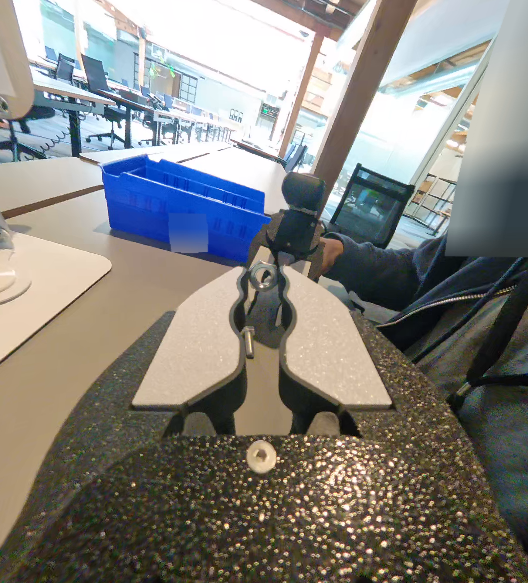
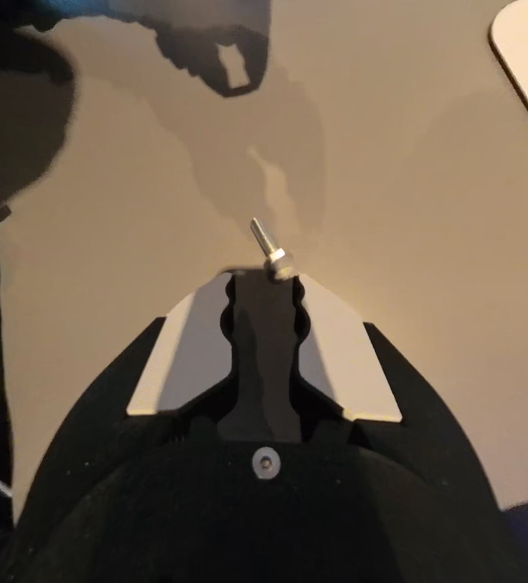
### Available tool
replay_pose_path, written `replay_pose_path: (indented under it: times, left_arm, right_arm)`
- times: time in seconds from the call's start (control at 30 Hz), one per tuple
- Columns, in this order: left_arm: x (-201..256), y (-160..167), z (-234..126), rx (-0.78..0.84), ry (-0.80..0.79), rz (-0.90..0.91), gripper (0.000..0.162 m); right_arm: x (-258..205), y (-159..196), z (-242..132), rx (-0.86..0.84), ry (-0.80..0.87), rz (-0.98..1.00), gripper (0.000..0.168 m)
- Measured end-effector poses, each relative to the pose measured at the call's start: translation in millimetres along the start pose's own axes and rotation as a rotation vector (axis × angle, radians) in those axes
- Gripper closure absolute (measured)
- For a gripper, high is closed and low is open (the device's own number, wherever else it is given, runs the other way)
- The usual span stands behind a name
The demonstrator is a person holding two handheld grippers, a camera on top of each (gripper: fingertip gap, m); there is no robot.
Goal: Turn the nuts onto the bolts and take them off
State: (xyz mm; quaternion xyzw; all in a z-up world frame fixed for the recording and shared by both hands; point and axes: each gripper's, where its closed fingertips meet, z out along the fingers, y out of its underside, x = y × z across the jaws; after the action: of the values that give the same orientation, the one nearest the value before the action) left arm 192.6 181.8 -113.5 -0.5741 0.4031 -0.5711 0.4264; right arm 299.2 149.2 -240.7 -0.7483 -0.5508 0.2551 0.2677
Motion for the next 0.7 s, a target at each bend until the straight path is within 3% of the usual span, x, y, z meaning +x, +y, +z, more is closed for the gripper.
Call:
replay_pose_path:
  times: [0.03, 0.23, 0.7]
  left_arm:
    - [-2, 3, 4, -0.007, 0.008, 0.001, 0.144]
    - [-8, 11, 17, 0.015, 0.037, 0.027, 0.145]
    - [-18, 26, 11, 0.036, 0.009, 0.06, 0.145]
  right_arm:
    - [2, 3, 0, 0.016, 0.004, 0.008, 0.135]
    - [9, 2, 11, 0.049, -0.043, -0.033, 0.135]
    - [9, -2, 18, 0.055, -0.198, -0.022, 0.148]
